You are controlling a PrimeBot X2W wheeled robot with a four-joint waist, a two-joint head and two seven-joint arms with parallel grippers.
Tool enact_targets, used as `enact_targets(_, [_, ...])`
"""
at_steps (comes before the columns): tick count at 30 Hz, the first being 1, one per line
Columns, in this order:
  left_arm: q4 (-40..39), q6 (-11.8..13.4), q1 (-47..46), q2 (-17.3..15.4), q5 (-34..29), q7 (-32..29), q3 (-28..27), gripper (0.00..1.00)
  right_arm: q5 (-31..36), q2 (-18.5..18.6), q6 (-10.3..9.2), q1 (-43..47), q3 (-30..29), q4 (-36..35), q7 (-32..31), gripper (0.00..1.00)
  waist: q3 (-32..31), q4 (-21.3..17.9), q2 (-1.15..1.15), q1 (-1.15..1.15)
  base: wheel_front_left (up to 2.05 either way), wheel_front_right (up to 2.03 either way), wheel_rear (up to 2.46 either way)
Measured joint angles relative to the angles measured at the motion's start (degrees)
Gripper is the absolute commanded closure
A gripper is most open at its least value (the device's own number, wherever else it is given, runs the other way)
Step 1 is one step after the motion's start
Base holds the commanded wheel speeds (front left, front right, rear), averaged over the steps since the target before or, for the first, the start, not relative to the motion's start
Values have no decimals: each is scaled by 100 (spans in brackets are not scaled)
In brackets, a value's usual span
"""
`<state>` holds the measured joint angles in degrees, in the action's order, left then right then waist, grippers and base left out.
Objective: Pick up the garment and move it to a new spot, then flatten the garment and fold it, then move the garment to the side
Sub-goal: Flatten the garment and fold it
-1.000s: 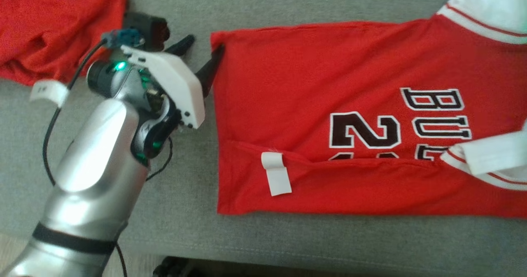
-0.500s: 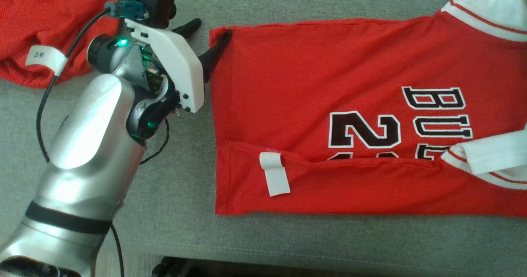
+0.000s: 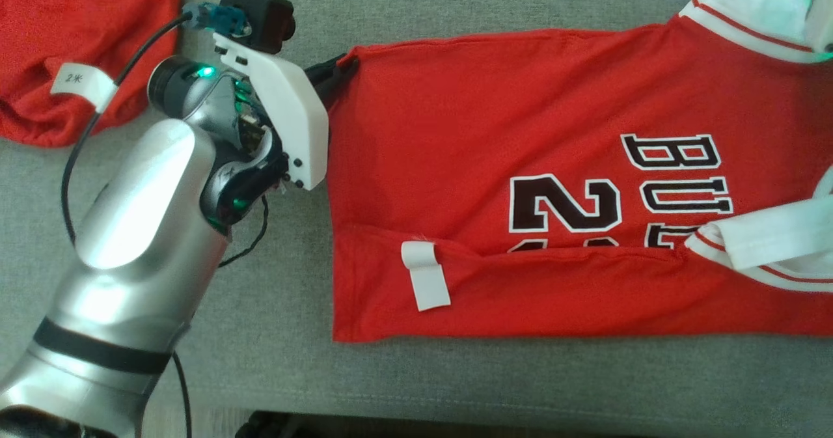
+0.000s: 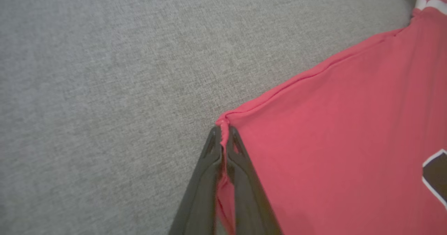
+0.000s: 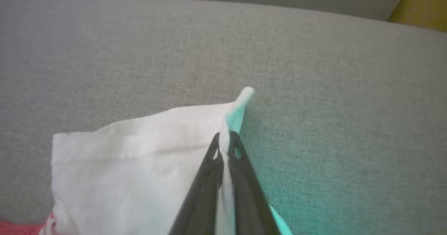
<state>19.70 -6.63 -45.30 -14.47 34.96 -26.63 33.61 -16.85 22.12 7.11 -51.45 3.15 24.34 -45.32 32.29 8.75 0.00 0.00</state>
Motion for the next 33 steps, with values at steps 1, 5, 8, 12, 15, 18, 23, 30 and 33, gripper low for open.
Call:
enact_targets(1, [-4, -2, -1, -7, 0, 1, 2, 100, -21, 1, 0, -1, -12, 0, 129, 100, -13, -3, 0, 0, 0, 0, 0])
enact_targets(5, [11, 120, 1, -42, -2, 196, -96, 100, -23, 4, 0, -145, -194, 42, 655, 100, -58, -42, 0, 0, 0, 0, 0])
enact_targets(8, [-12, 236, 1, -121, -9, 381, -231, 100, -40, 11, 0, -320, -250, 51, 905, 100, -127, -95, 0, 0, 0, 0, 0])
enact_targets(12, [-375, 345, 18, -261, 8, 576, -475, 100, -401, 159, 0, -285, -160, -30, 1262, 100, -297, -178, 0, 0, 0, 0, 0])
enact_targets(15, [-624, 398, 79, -341, 46, 620, -501, 100, -598, 439, 0, -141, -32, -257, 1446, 100, -381, -228, 0, 0, 0, 0, 0])
enact_targets(18, [-933, 419, 326, -378, 137, 664, -506, 100, -820, 684, 0, 207, 181, -556, 1616, 100, -444, -287, 0, 0, 0, 0, 0])
enact_targets(23, [-1482, 490, 1134, -566, 229, 656, -472, 100, -1179, 1087, 0, 1085, 742, -1172, 1668, 100, -577, -388, 0, 0, 0, 0, 0])
enact_targets(30, [-2171, 692, 1953, -795, 359, 728, -510, 100, -1452, 1667, 0, 2258, 1016, -2089, 1657, 100, -827, -467, 0, 0, 0, 0, 0])
enact_targets(33, [-2334, 817, 2241, -901, 360, 800, -613, 100, -1470, 1831, 0, 2688, 979, -2305, 1599, 100, -932, -514, 0, 0, 0, 0, 0])
